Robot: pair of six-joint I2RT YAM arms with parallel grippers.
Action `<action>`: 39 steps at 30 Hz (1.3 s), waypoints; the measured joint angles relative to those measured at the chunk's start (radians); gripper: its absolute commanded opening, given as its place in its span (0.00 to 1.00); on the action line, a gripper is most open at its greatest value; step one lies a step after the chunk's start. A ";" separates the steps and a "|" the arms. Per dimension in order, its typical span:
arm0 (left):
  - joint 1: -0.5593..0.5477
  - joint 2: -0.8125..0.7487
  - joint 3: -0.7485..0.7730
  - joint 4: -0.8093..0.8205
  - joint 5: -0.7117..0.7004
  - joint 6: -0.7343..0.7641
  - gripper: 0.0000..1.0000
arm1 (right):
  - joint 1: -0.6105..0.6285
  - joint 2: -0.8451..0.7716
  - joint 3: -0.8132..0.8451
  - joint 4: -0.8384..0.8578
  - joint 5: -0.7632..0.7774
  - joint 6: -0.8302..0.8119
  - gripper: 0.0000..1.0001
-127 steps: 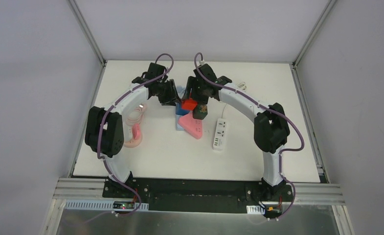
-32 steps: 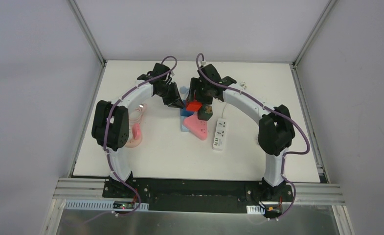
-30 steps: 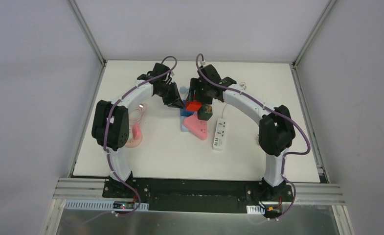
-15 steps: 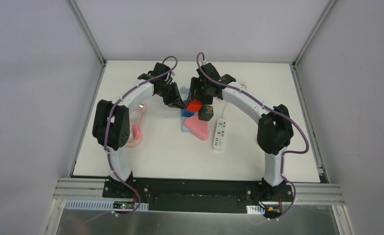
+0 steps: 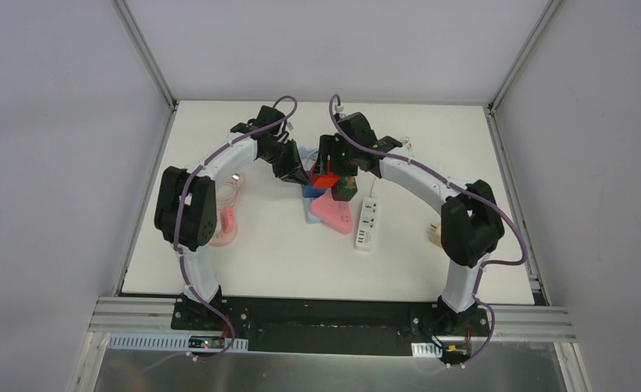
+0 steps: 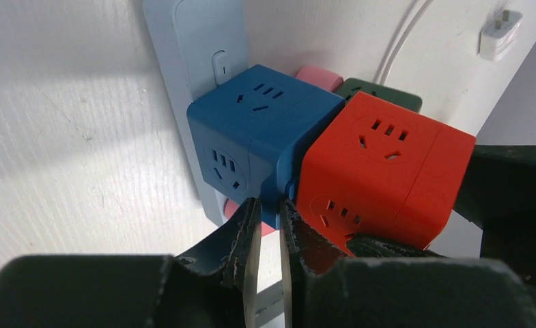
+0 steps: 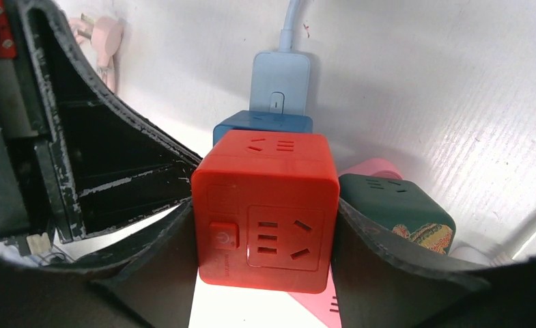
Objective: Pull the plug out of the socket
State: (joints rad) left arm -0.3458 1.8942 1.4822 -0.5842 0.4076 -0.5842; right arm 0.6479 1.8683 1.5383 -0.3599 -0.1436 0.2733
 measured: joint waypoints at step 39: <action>-0.001 0.048 0.032 -0.027 0.061 0.004 0.18 | 0.055 0.145 0.350 -0.404 0.204 0.050 0.00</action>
State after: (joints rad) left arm -0.3470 1.9427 1.5143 -0.6109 0.4690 -0.5804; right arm 0.7025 2.0132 1.8885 -0.7635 0.0605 0.3229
